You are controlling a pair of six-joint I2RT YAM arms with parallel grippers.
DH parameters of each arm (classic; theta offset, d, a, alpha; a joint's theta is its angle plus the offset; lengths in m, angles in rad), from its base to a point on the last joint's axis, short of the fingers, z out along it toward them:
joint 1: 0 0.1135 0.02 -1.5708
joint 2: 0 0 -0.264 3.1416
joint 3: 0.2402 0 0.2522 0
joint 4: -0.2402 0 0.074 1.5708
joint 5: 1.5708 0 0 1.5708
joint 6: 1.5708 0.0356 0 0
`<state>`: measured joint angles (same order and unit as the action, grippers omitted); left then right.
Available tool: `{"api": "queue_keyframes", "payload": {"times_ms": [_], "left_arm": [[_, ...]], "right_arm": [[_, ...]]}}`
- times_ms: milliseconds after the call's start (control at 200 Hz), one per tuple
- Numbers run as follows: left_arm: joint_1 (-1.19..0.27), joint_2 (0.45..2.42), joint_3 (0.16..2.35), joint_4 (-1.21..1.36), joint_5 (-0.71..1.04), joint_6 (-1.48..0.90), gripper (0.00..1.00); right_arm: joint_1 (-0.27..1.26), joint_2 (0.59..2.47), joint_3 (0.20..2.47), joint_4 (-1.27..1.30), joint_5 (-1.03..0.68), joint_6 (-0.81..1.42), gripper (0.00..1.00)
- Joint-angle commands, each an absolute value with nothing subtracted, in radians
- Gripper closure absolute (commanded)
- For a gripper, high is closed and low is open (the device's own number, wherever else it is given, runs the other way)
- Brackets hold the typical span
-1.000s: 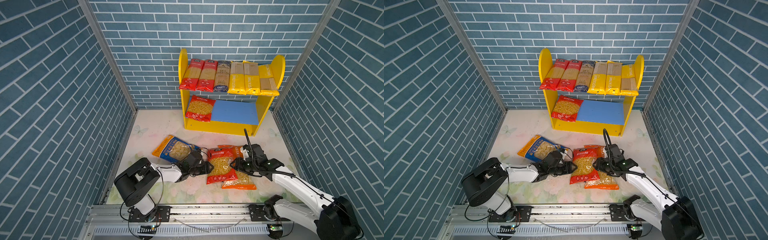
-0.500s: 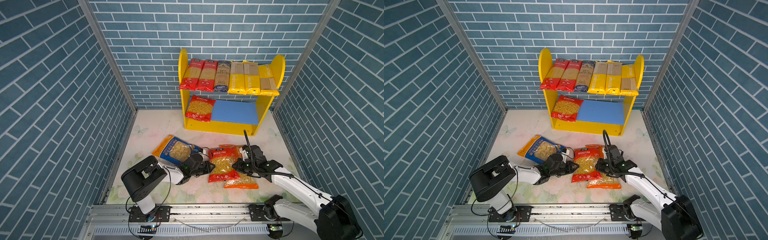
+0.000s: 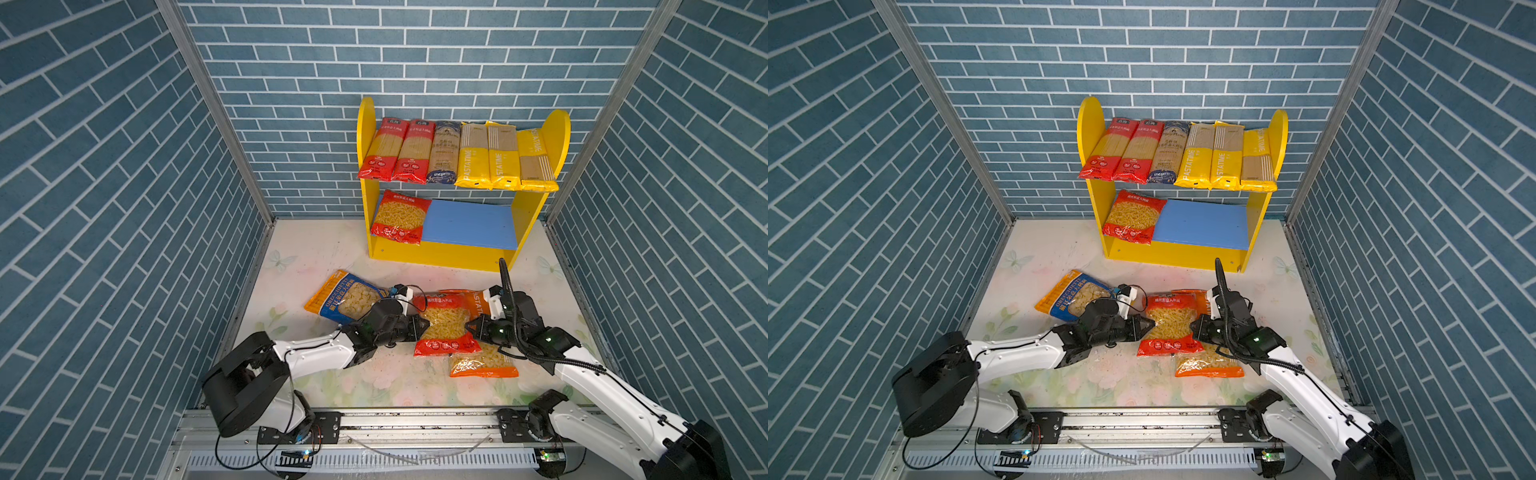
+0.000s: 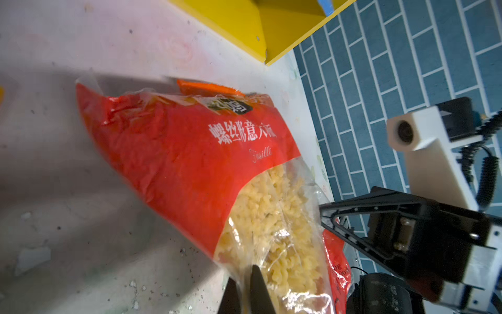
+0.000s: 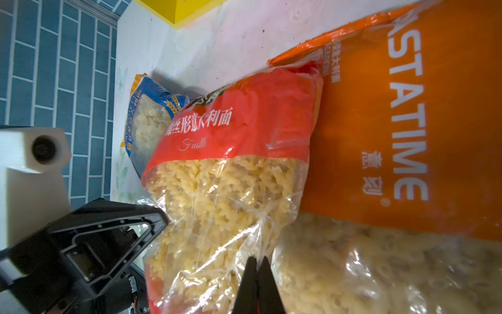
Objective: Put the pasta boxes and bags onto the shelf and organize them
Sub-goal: 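Lift the second red bag with both grippers toward the lower shelf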
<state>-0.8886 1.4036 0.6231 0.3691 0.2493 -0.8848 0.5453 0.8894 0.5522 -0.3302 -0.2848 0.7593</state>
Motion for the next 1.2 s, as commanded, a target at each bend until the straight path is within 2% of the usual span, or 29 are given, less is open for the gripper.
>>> {"api": "queue_keyframes", "payload": {"times_ms": [0, 315, 480, 695, 940, 1195], "left_arm": [[-0.894, 1.354, 0.694, 0.303, 0.226, -0.764, 1.0], [-0.893, 1.355, 0.893, 0.295, 0.199, -0.512, 1.0], [-0.875, 1.405, 1.048, 0.195, 0.177, -0.354, 1.0], [-0.765, 1.508, 1.149, 0.244, 0.226, -0.348, 1.0], [-0.669, 1.74, 1.385, 0.279, 0.201, -0.301, 1.0], [-0.621, 1.955, 1.615, 0.212, 0.193, -0.255, 1.0]], "right_arm": [[0.549, 0.845, 0.579, -0.246, -0.251, 0.726, 1.0], [0.533, 0.83, 0.634, -0.064, -0.171, 0.722, 1.0], [0.506, 0.876, 0.676, 0.067, -0.149, 0.704, 1.0], [0.443, 1.038, 0.758, 0.268, -0.134, 0.681, 1.0], [0.345, 1.358, 0.92, 0.537, -0.164, 0.695, 1.0], [0.326, 1.563, 1.044, 0.61, -0.119, 0.696, 1.0]]}}
